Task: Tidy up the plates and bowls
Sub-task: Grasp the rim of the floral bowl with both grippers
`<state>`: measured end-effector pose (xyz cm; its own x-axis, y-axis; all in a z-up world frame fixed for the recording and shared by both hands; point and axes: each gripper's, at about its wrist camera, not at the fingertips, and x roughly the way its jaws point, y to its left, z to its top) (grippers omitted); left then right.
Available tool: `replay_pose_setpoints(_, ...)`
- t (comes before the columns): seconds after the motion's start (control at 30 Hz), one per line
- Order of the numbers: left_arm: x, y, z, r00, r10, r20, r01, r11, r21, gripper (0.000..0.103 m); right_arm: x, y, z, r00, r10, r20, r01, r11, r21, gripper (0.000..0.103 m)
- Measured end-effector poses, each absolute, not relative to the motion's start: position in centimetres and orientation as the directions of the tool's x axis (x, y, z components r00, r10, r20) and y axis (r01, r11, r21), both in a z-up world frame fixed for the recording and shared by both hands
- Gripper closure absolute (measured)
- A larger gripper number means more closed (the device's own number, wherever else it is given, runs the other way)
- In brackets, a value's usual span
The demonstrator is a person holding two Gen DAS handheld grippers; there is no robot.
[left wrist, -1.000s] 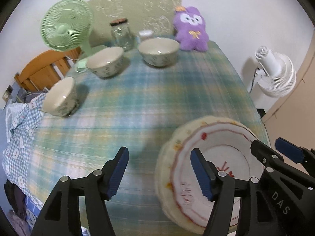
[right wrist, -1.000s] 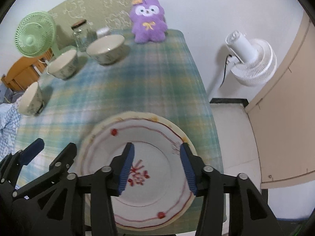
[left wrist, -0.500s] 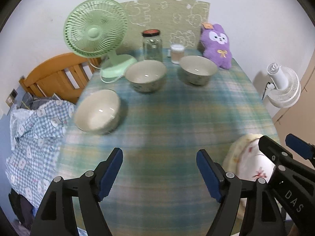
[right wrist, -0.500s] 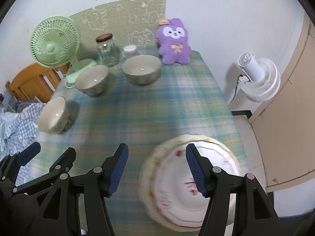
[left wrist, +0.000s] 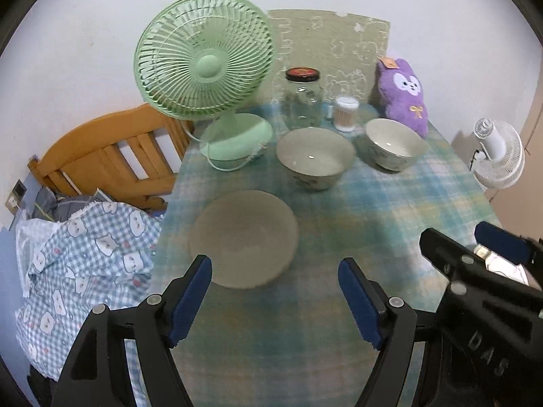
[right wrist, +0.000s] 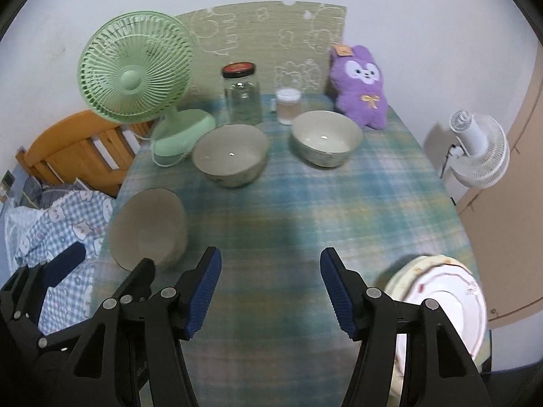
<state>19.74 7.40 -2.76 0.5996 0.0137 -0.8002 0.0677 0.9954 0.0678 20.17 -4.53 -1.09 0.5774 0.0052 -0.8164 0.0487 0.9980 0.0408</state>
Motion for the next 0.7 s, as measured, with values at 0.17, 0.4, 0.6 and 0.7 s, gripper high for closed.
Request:
replay_pose_setpoints(0.17,21.5,9.8,-3.7,0.595,0.008,-0.803,0.057,0.997,0.052,0.026,22.3,-1.5,-1.9,0.570,0.002,-0.822,0.037,0.999,0.028,0.038)
replay_pose_setpoints(0.4,24.4,12.9,-5.5,0.579,0.042,-0.814,0.028,0.997,0.072,0.037,25.7,1.8,-3.8,0.555,0.019,-0.832,0.020,0.999,0.036,0.038)
replay_pose_setpoints(0.6,26.4,14.9,-7.4,0.556,0.078,-0.827,-0.010,0.996,0.088,0.042,28.2,3.8,-5.8,0.538,0.021,-0.843,0.012,0.999,0.032,0.039)
replay_pose_setpoints(0.7,27.2,15.7,-8.7,0.534,0.096,-0.840,-0.033,0.995,0.093,0.047,29.2,4.5,-7.1,0.520,0.025,-0.854,0.008,0.999,0.034,0.039)
